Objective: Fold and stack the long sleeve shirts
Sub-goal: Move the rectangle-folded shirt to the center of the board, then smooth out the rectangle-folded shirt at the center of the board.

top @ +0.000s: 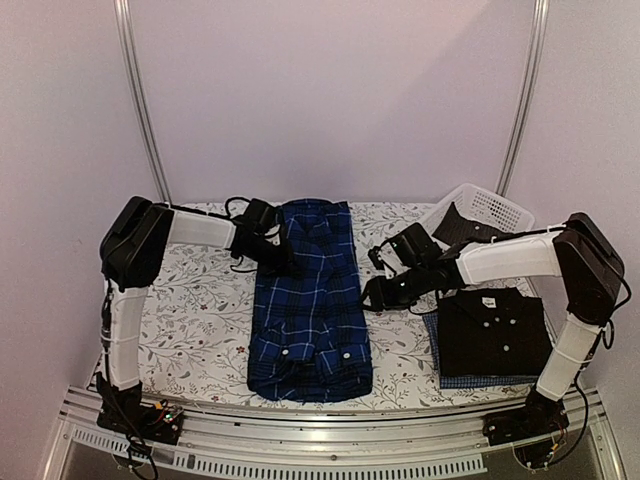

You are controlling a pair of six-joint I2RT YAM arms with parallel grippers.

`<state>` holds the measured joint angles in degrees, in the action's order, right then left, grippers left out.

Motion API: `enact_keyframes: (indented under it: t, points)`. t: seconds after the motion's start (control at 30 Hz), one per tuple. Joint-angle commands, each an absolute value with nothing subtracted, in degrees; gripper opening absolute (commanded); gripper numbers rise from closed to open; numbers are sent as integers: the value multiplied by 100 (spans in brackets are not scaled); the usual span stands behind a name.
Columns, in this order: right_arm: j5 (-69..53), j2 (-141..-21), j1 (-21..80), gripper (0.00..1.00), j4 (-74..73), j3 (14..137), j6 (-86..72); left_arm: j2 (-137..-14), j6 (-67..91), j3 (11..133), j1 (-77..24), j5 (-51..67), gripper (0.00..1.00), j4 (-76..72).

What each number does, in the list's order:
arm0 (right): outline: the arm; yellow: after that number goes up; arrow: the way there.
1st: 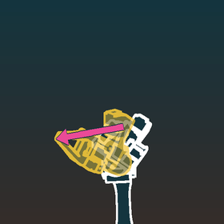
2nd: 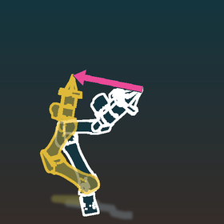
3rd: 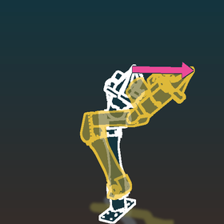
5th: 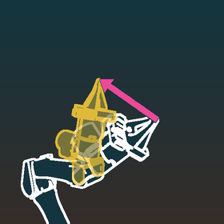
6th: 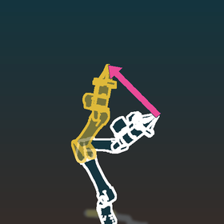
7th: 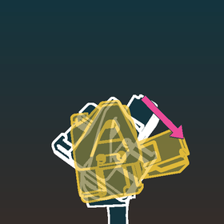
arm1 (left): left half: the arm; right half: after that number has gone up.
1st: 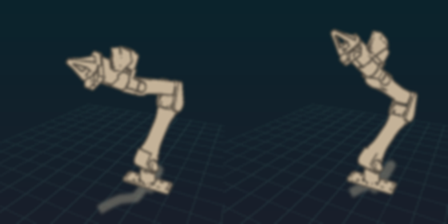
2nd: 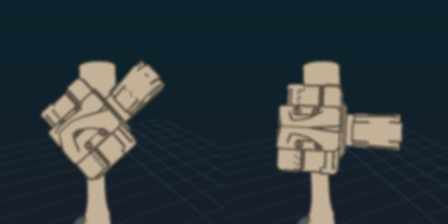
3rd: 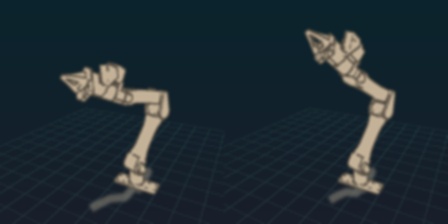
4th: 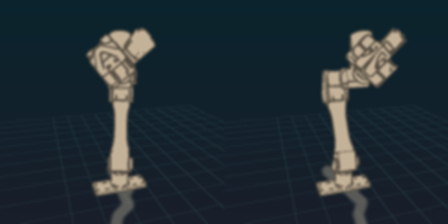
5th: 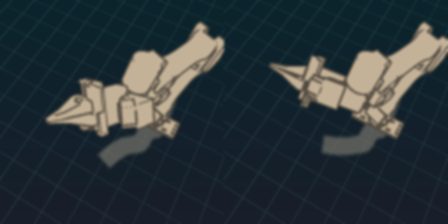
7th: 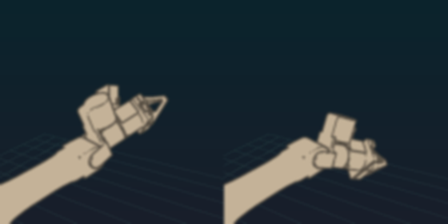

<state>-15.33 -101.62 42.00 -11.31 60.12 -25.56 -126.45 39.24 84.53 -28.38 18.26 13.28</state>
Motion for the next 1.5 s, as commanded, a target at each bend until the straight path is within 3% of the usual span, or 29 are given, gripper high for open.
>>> enact_keyframes:
  t: [0.0, 0.27, 0.5, 0.8, 1.03, 1.17, 1.47]
  points:
    - [-1425, -9981, 4221, 51, -969, 5936, -2645, -13099, 3811, 8837, -2573, 1714, 12, 1658]
    - [-1411, -9972, 4232, 51, -985, 5917, -2743, -13580, 3674, 9859, -2452, 1917, 12, 1993]
    - [-1206, -9656, 4563, 53, -921, 5576, -3161, -12704, 3461, 9665, -2592, 2243, 19, 2092]
    - [-924, -8993, 5204, 52, -482, 4830, -4216, -10114, 3876, 6518, -2844, 2136, 22, 1316]
    - [-651, -9135, 5655, 46, -413, 5391, -4467, -8418, 4536, 4287, -3263, 2116, 16, 880]
    - [-706, -9497, 5766, 41, -81, 5521, -4633, -7890, 4855, 3484, -3493, 2152, 12, 643]
    - [-746, -9975, 6038, 39, 464, 5097, -5177, -7311, 5687, 2339, -4108, 2166, 8, 187]
